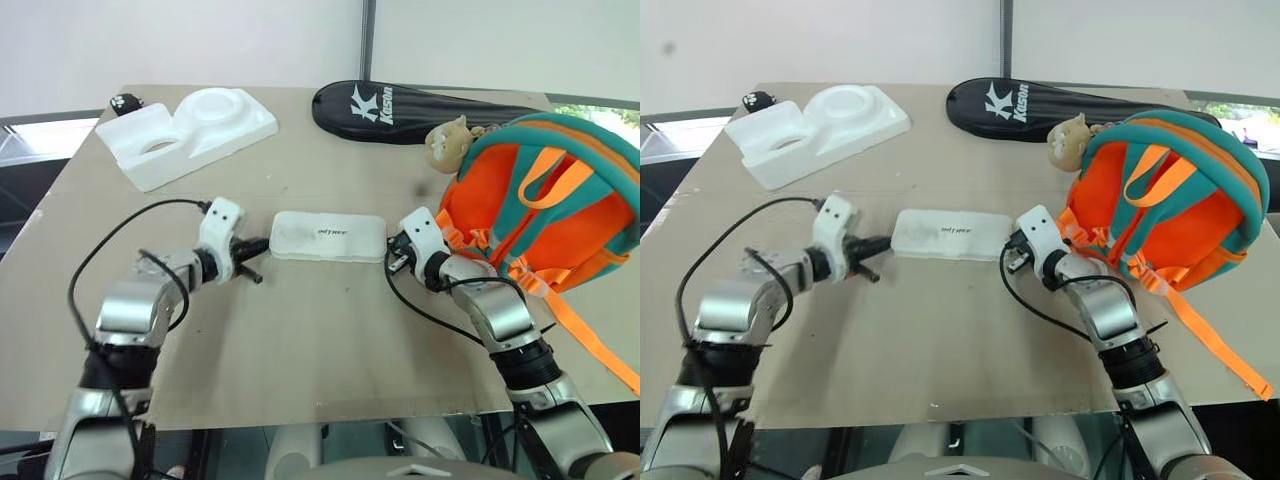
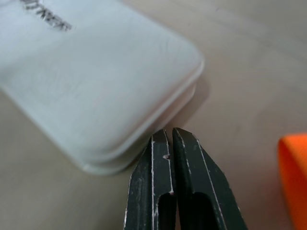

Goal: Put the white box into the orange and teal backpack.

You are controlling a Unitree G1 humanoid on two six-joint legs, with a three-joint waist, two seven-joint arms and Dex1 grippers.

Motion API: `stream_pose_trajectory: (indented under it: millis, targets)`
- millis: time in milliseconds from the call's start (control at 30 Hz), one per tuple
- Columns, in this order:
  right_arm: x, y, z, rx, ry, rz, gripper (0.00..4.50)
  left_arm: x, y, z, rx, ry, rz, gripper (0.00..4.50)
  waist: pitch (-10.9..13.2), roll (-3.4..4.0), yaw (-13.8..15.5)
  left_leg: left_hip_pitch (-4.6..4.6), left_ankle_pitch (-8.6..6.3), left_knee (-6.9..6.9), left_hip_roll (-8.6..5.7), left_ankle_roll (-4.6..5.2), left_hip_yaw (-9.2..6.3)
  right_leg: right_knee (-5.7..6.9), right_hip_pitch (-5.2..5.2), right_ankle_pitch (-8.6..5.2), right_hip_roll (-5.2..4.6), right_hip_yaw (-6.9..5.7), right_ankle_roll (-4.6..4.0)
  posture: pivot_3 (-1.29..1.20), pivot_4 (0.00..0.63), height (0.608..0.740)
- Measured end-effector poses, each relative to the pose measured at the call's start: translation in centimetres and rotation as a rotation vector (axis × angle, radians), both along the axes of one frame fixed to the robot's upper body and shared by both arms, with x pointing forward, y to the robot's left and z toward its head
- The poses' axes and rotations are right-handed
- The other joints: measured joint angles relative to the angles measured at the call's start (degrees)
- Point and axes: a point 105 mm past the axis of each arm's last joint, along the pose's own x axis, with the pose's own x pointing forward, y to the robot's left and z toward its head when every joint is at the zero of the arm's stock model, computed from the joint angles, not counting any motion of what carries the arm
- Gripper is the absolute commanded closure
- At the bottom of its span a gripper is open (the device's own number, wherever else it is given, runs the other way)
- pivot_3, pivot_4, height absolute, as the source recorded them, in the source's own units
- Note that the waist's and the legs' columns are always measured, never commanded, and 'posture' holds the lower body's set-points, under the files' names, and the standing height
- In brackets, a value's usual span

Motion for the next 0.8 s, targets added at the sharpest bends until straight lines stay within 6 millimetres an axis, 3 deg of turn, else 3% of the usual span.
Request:
stream_pose_trajectory:
  millis: [67, 200, 333, 633, 800]
  targets:
    - [-0.7, -0.3, -0.1, -0.005, 0.012, 0.026, 4.50, -1.1, 0.0, -0.3, -0.015, 0.024, 0.002, 4.46, 0.0, -0.01, 0.0, 0.03, 0.00, 0.00, 0.00, 0.00, -0.01, 0.02, 0.01, 0.01, 0.00, -0.04, -0.01, 0.00, 0.150, 0.740]
    - [-3.8, -0.7, -0.7, 0.034, 0.080, 0.139, 4.50, -5.2, -0.8, -1.4, -0.065, 0.099, -0.022, 4.46, 0.0, 0.00, -0.1, 0.13, 0.00, -0.03, 0.04, 0.00, -0.11, 0.03, 0.03, 0.00, -0.03, 0.04, -0.01, 0.00, 0.150, 0.740]
    - [-4.7, -0.5, -0.6, 0.037, 0.102, 0.201, 4.50, -6.7, -1.4, -1.0, -0.092, 0.106, -0.035, 4.46, 0.0, -0.01, 0.0, 0.20, 0.02, 0.00, 0.04, 0.00, -0.05, 0.04, 0.04, -0.12, 0.03, 0.00, -0.24, 0.00, 0.150, 0.740]
    - [-3.2, -3.5, -0.1, -0.024, 0.070, 0.120, 4.50, -8.3, 4.9, 0.1, -0.282, 0.292, 0.137, 0.41, 0.0, 0.00, 0.0, 0.18, 0.02, 0.04, 0.01, 0.00, 0.00, 0.02, 0.01, -0.15, 0.03, -0.04, -0.26, 0.00, 0.150, 0.740]
    - [-0.7, -3.3, 1.9, -0.043, -0.008, 0.082, 4.50, -5.6, 4.6, 3.1, -0.515, 0.350, 0.083, 0.41, 0.1, -0.02, 0.3, 0.23, 0.02, 0.06, -0.03, 0.00, -0.05, 0.04, 0.07, -0.14, 0.05, -0.07, -0.23, 0.00, 0.150, 0.740]
